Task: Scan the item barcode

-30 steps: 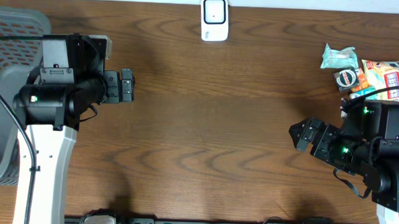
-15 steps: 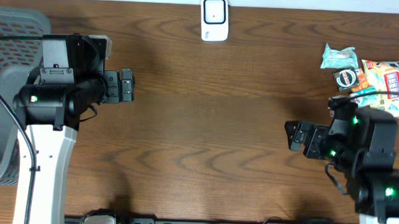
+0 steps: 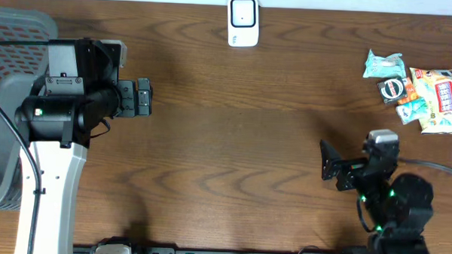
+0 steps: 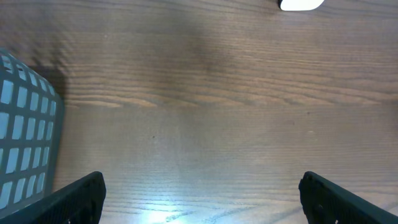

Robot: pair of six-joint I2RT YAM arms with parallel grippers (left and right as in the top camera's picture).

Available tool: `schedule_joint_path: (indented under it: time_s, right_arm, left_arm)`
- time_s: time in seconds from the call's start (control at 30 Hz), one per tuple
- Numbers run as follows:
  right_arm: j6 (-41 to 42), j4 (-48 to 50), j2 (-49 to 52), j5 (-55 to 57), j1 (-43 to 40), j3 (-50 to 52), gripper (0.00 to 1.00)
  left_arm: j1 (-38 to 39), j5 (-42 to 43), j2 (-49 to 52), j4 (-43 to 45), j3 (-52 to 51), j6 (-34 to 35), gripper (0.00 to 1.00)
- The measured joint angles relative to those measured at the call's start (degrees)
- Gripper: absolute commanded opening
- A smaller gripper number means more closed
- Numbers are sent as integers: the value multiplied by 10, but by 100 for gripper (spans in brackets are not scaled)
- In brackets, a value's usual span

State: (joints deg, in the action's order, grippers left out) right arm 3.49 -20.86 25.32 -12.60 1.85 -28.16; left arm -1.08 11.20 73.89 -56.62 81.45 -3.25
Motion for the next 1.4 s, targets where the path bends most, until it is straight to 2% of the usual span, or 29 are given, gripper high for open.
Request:
schedule_joint_path:
  time_s: [0.27, 0.67, 1.0, 1.4]
  right_arm:
    - [-15, 148, -86, 0, 0, 126, 99]
    - [-34, 287, -177, 0, 0, 266, 99]
    - [-42, 295, -211, 2, -9, 278, 99]
    - [-53, 177, -246, 25, -10, 278, 99]
  left_arm:
    - [0, 0, 0, 0, 0, 0, 98]
    - [0, 0, 0, 0, 0, 0, 98]
    - [0, 0, 0, 0, 0, 0, 98]
    - [0, 0, 0, 0, 0, 0, 98]
